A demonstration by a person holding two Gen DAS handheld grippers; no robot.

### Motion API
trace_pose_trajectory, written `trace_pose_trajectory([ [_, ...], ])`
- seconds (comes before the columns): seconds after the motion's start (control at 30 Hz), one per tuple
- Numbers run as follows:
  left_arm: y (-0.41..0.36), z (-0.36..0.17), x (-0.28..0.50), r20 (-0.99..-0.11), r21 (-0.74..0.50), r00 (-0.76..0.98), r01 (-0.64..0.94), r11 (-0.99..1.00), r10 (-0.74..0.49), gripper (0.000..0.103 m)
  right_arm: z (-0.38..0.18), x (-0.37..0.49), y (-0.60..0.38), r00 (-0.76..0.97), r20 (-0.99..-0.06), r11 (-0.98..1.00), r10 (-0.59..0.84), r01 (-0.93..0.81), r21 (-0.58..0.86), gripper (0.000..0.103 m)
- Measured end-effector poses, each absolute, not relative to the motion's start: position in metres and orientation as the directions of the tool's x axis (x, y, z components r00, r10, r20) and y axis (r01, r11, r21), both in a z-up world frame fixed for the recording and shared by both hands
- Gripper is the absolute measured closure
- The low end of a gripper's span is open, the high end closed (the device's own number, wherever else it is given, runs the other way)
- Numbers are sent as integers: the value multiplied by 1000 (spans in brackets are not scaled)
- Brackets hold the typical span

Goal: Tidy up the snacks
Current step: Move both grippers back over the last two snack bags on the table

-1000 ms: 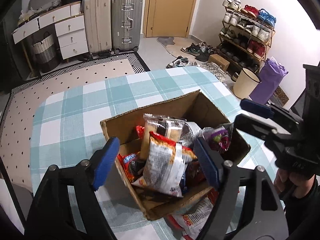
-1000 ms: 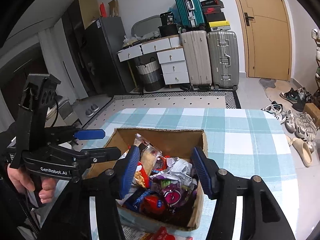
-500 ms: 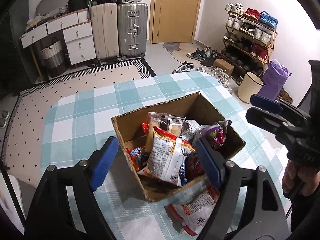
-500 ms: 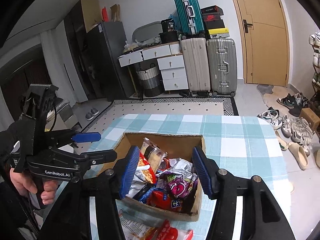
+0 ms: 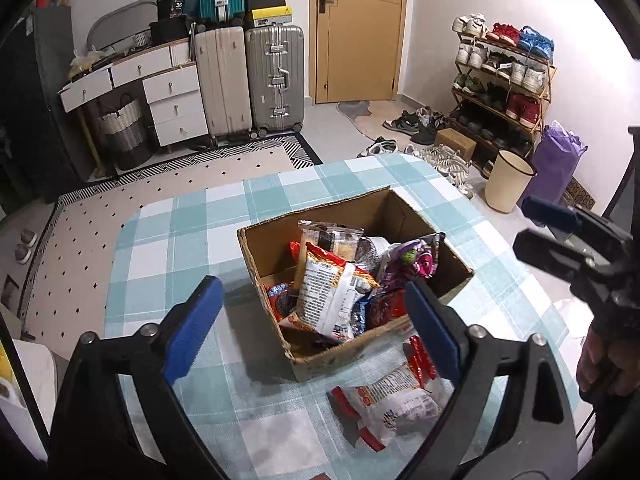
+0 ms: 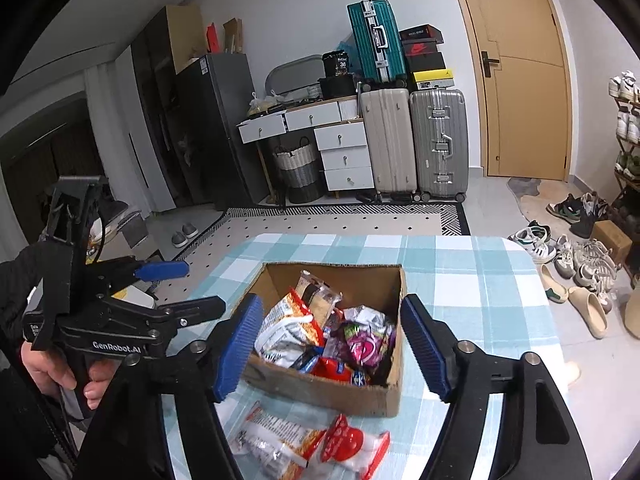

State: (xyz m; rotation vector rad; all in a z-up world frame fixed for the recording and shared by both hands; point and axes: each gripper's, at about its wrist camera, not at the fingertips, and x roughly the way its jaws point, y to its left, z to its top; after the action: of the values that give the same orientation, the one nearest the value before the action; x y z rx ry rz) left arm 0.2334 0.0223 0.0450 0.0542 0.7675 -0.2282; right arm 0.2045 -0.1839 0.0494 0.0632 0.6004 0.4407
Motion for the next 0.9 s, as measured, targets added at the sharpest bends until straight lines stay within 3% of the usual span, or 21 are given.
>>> trace_pose_trajectory([
  [0.1, 23, 47, 221, -677, -37, 714, 212, 977, -180, 2, 47, 191, -187, 738, -532, 907, 416, -377, 185, 28],
  [0.9, 30, -26, 174, -727, -128, 658, 150, 980, -195, 1, -28, 146, -211, 691, -599, 914, 406, -299, 274, 23],
])
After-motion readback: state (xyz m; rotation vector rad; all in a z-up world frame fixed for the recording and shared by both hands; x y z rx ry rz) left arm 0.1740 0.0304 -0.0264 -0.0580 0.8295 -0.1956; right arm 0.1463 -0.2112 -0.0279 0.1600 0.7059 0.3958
